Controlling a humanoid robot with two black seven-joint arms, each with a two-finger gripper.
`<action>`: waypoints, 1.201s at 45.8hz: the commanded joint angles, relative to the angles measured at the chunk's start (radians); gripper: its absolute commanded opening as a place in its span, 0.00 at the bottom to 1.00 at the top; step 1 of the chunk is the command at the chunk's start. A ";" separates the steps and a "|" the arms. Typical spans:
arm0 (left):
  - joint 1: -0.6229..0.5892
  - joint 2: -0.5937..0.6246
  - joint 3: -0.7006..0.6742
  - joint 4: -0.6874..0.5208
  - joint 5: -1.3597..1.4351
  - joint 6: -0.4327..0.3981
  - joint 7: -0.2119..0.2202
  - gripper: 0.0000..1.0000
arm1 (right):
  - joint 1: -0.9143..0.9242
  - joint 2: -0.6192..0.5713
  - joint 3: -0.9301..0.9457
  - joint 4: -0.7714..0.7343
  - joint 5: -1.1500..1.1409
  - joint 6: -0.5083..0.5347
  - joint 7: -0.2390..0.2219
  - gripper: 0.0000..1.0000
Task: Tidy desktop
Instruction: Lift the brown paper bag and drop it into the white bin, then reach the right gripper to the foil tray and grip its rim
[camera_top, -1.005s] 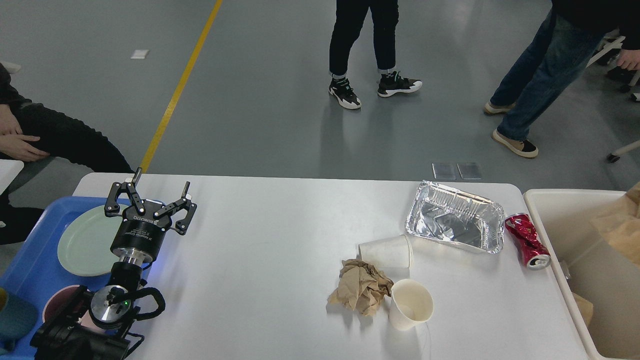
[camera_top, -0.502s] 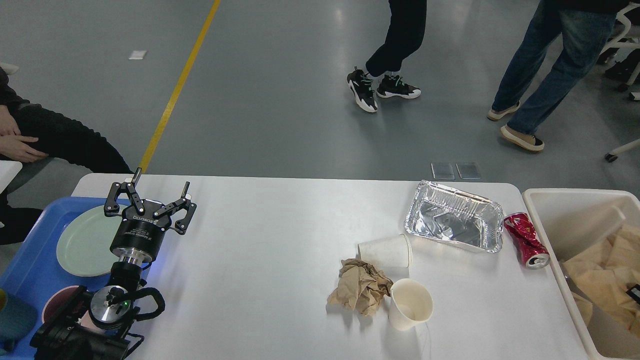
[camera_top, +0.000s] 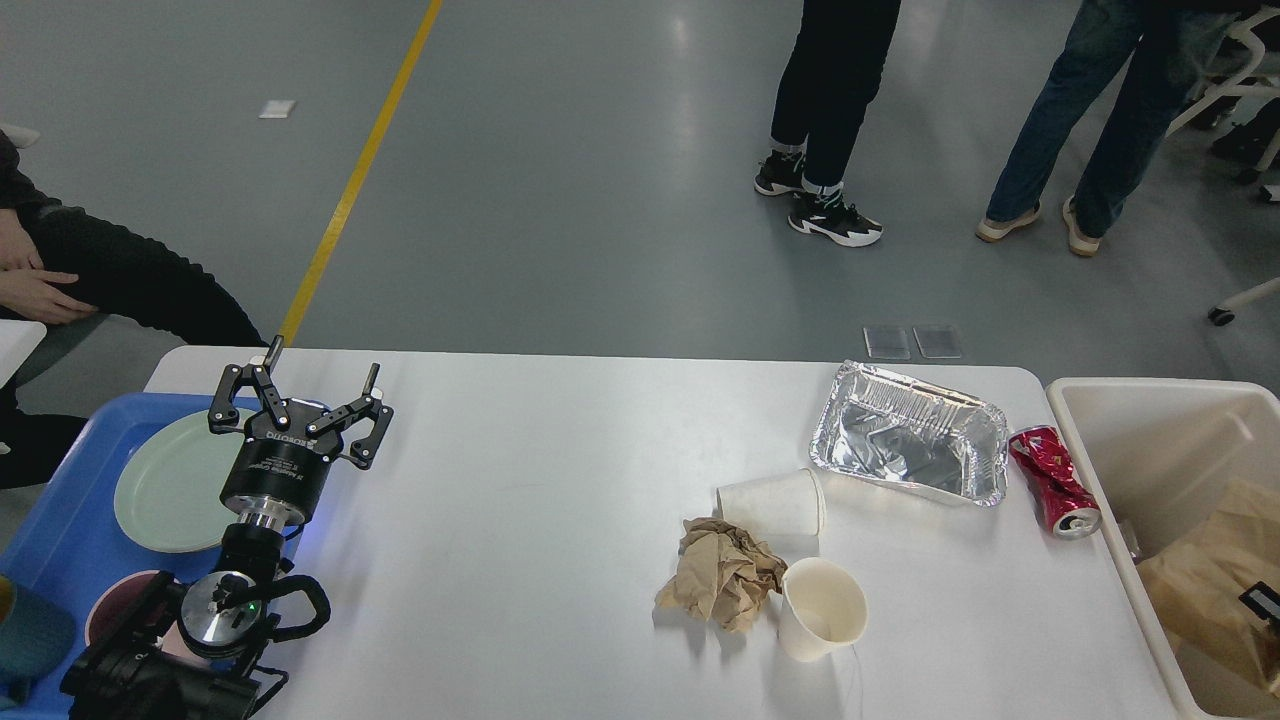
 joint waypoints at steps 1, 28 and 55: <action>0.000 0.000 0.000 0.000 0.000 0.000 0.000 0.97 | 0.004 0.000 0.000 0.005 0.000 0.000 0.001 1.00; 0.000 0.000 0.000 0.000 0.000 0.000 0.001 0.97 | 0.579 -0.315 -0.132 0.625 -0.281 0.204 -0.194 1.00; 0.000 0.001 0.000 0.000 0.000 0.000 0.001 0.97 | 1.667 -0.105 -0.445 1.396 -0.268 0.804 -0.345 1.00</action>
